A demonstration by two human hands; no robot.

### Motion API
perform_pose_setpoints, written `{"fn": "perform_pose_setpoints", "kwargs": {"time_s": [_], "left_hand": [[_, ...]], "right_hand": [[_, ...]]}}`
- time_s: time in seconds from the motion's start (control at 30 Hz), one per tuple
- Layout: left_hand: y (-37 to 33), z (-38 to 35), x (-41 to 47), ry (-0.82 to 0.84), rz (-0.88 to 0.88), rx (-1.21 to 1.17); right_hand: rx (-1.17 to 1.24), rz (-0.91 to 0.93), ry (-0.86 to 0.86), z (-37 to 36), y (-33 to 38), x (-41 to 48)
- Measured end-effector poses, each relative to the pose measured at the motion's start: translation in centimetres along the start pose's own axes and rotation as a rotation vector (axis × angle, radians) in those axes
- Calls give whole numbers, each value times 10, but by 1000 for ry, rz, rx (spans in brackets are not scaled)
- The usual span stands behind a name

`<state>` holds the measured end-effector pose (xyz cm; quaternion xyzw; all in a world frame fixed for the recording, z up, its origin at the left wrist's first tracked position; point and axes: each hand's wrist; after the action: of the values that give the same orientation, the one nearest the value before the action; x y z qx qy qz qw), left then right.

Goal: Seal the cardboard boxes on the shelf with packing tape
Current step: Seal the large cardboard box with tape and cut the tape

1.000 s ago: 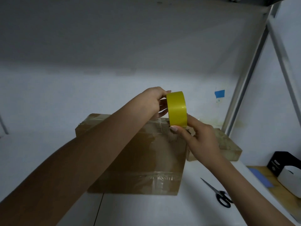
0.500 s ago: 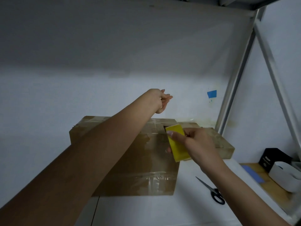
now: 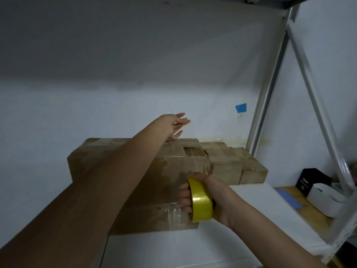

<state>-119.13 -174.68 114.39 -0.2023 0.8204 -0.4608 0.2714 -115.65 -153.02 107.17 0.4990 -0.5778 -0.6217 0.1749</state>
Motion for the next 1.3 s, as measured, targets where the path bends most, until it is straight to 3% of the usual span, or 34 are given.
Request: {"fn": "perform_pose_setpoints", "kwargs": {"time_s": [0.23,0.63,0.8,1.1,1.2,1.3], "left_hand": [[-7,10,12,19,-101,424],[1,30,40,50,-143,411],[11,26,46,-50,-268,499],[29,28,66,-123,-426,1123],[31,28,67,-63,-442,1309],[29,32,64,41,-446,1346]], "right_hand": [[60,28,11,-9,8,2],[12,40,-29,-12,4,12],[26,27,-41,-13,1,19],[46,-25,-52,-11,-7,27],[66,-39,-55,-10,-9,29],[97,-63,-45,-7,-10,32]]}}
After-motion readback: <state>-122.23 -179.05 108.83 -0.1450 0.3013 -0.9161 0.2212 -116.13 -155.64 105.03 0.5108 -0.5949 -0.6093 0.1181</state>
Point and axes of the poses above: each hand's wrist, its own x-axis towards the middle knuckle, its own z-axis out of the back of the hand, y = z × x, and after that the axes turned 6 degrees about -x, right-handed
